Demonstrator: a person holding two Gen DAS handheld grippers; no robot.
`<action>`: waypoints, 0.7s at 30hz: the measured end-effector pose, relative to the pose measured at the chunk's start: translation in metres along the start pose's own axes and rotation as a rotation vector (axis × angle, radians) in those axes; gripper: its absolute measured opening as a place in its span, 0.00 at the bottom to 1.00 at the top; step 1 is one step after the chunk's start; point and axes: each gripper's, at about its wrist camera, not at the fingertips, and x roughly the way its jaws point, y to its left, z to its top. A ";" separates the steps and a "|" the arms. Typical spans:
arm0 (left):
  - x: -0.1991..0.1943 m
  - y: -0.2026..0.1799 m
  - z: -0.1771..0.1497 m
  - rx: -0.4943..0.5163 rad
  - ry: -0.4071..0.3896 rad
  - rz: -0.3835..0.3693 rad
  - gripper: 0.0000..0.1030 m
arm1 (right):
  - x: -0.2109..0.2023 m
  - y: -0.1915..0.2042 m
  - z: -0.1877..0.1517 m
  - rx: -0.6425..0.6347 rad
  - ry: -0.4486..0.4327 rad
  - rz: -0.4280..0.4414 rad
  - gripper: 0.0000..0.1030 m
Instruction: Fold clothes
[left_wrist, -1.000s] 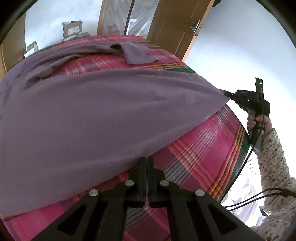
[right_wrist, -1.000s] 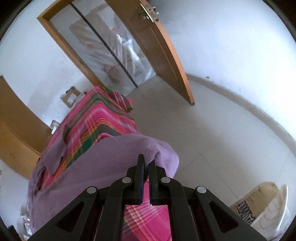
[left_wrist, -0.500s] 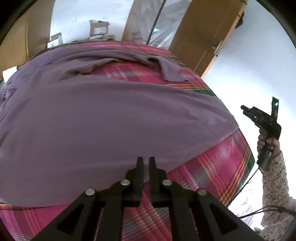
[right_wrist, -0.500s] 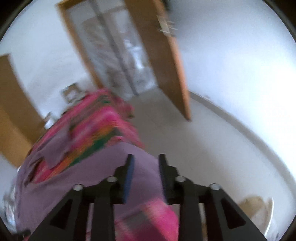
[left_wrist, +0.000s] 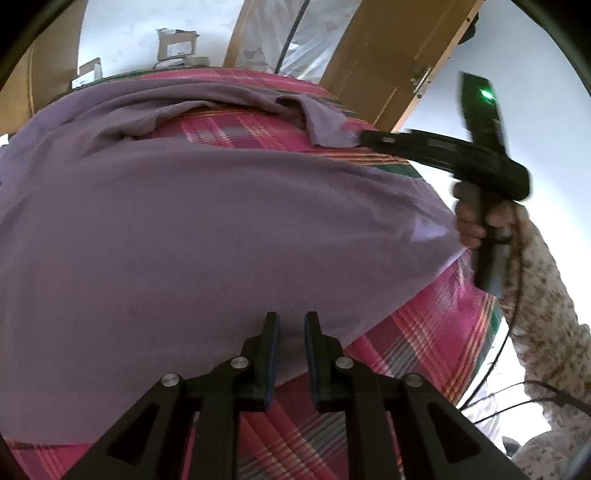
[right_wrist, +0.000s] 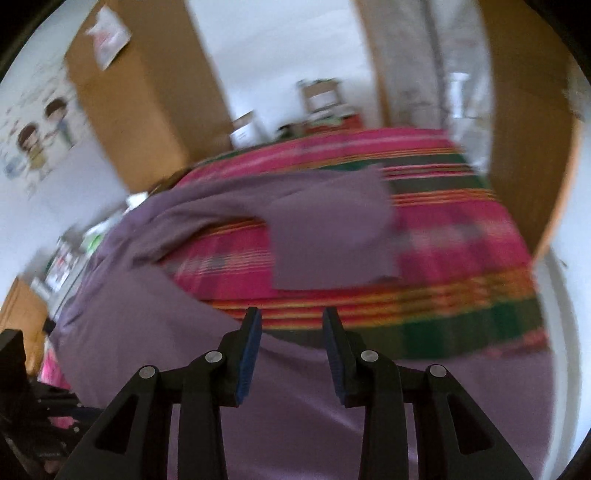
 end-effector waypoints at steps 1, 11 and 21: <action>0.000 0.001 0.000 -0.002 0.001 -0.007 0.13 | 0.009 0.006 0.004 -0.021 0.019 0.016 0.34; 0.003 0.013 0.003 -0.025 0.002 -0.094 0.13 | 0.072 0.051 0.017 -0.167 0.173 0.143 0.34; 0.005 0.025 0.005 -0.029 0.006 -0.175 0.13 | 0.080 0.073 0.011 -0.331 0.212 0.086 0.26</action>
